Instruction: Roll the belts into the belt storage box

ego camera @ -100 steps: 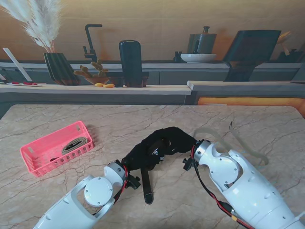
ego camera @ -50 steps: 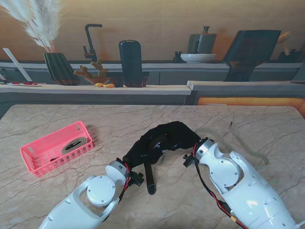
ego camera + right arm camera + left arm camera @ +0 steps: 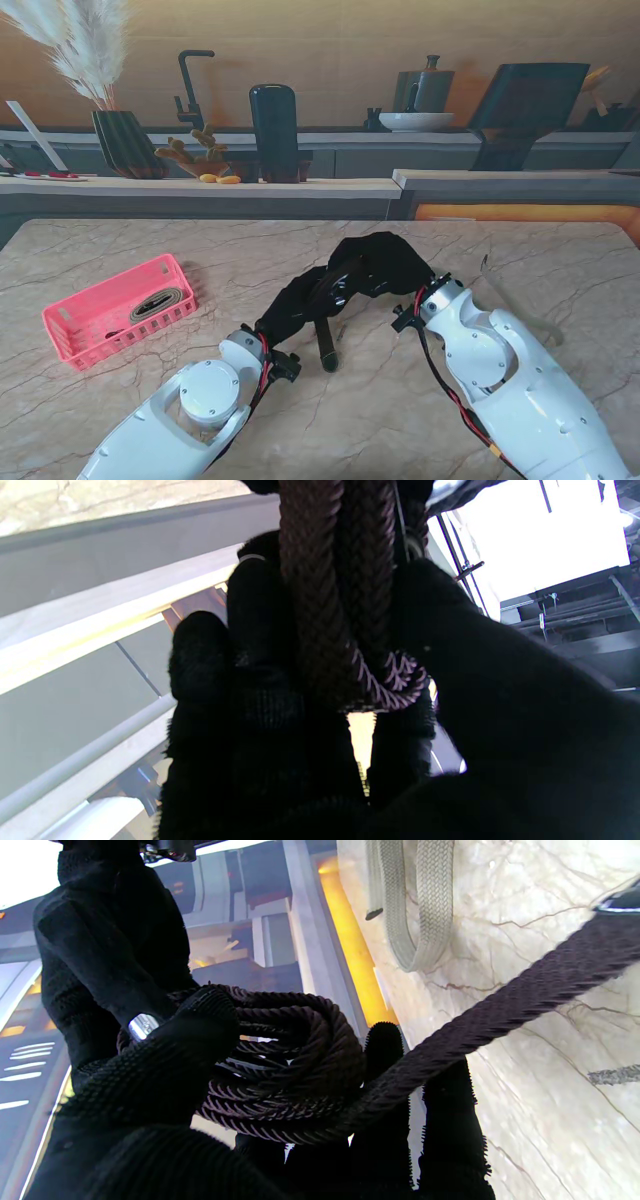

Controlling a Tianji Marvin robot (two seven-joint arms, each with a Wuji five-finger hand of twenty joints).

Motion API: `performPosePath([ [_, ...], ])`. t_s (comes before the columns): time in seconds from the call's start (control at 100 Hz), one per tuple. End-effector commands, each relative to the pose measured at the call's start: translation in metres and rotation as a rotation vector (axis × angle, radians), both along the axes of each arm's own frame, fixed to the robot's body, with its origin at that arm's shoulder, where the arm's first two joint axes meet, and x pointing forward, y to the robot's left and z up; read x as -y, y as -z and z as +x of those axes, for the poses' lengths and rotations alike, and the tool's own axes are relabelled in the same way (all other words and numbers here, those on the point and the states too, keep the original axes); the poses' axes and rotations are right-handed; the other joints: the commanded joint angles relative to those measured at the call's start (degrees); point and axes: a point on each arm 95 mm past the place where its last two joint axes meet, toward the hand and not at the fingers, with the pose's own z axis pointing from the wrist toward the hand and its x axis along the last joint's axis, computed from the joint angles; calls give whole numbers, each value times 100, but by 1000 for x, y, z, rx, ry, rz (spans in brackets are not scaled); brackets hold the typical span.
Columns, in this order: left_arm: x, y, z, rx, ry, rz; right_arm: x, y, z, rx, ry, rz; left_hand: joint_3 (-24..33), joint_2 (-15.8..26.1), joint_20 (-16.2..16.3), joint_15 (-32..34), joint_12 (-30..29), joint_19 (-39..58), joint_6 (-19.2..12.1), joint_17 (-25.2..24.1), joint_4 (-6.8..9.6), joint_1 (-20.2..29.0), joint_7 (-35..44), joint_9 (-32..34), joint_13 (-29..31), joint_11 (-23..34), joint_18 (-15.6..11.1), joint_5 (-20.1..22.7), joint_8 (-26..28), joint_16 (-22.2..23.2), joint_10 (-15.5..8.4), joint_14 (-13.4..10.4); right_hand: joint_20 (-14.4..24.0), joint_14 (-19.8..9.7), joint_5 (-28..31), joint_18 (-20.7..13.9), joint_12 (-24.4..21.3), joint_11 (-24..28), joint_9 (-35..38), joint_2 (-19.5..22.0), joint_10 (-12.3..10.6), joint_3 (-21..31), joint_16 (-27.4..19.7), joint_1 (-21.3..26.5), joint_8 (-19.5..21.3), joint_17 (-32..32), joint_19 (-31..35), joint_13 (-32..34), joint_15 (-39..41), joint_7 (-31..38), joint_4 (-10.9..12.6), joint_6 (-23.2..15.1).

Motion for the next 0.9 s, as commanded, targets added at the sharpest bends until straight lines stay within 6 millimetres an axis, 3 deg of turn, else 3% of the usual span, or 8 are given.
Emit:
performPosePath([
  [0.0, 4, 2, -1, -16, 4, -5, -3, -15, 1, 45, -1, 9, -114, -161, -92, -126, -73, -118, -184, -129, 79, -189, 107, 69, -183, -146, -69, 3, 104, -124, -167, -40, 205, -389, 904, -399, 195, 303, 196, 318, -511, 859, 77, 604, 405, 30, 196, 129, 126, 1102, 300, -77],
  [0.18, 11, 5, 0, -61, -25, -51, -5, -27, 3, 115, 4, -17, -120, -170, -195, -235, -100, -294, -171, -289, 93, -199, 35, -107, -411, -194, -178, -169, 114, -211, -181, -63, 218, -398, 888, -409, 208, 287, 201, 323, -535, 825, 97, 596, 431, 31, 201, 117, 136, 1092, 341, -96],
  [0.41, 22, 7, 1, -95, -51, -97, -9, -37, 2, 209, -10, -44, -62, -56, -305, -339, -105, -520, -247, -500, 117, -91, 12, -576, -803, -232, -336, -699, 115, -274, -243, -130, 217, -427, 858, -441, 216, 272, 192, 376, -541, 782, 103, 589, 466, 18, 181, 108, 126, 1088, 361, -132],
  [0.59, 24, 7, -2, -93, -88, -110, -10, -41, 1, 263, -19, -90, -528, 575, -227, -149, -97, -298, -537, -459, 105, 300, 406, -316, -635, -90, -275, -148, 269, -219, -277, -158, 216, -451, 815, -454, 235, 275, 186, 392, -524, 732, 113, 606, 489, 16, 169, 109, 128, 1077, 393, -130],
  [0.8, 24, 7, -3, -84, -122, -106, -9, -44, 2, 290, -5, -99, -558, 546, -244, -12, -25, -158, -573, -419, 145, 318, 951, -138, -521, 32, -298, 541, 690, -175, -300, -183, 215, -466, 790, -452, 247, 272, 169, 419, -529, 687, 117, 613, 515, 14, 162, 104, 124, 1068, 431, -142],
  [0.89, 27, 7, -3, -105, -137, -135, -10, -45, 2, 300, 7, -87, -525, 506, -272, -10, -22, -157, -570, -433, 147, 331, 1053, -167, -557, 37, -350, 536, 810, -181, -302, -183, 213, -479, 772, -461, 249, 271, 161, 446, -540, 666, 116, 605, 526, 4, 154, 102, 119, 1065, 441, -163],
])
